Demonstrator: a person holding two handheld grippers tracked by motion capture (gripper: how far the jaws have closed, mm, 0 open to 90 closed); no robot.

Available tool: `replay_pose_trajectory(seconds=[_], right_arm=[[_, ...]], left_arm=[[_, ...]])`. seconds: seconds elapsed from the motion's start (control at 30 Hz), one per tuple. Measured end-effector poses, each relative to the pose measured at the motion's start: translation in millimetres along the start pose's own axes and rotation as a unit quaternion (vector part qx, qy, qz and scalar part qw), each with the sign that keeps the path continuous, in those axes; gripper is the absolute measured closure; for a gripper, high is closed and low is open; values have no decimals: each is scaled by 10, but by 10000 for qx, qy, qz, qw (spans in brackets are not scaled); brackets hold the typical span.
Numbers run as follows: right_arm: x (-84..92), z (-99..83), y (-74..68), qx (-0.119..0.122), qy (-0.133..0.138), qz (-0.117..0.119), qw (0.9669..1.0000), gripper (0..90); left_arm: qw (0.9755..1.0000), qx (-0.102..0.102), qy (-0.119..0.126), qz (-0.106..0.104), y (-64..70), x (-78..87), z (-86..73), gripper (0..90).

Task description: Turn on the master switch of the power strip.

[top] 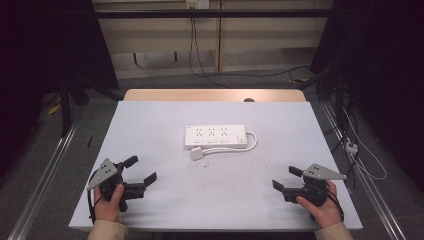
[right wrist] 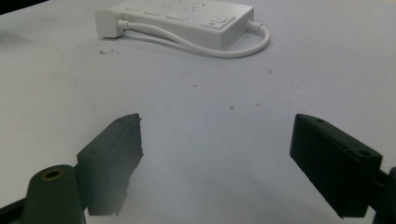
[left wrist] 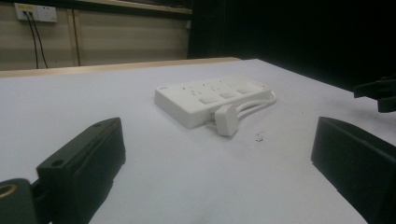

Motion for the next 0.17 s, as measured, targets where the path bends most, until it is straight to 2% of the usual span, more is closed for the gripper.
replay_pose_trajectory(seconds=[0.17], right_arm=[[19,-21,9,17,-12,-21,10000,158]], left_arm=[[10000,28,-11,11,0,-14,-3,26]])
Point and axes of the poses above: each handheld gripper's, and its own axes: x roughly backward along the jaws, z roughly out of its top, y roughly to its right, the point moved 10 cm from there along -x, roughly forward along the jaws, and after that the axes turned 6 degrees about x, right-handed, at the moved point
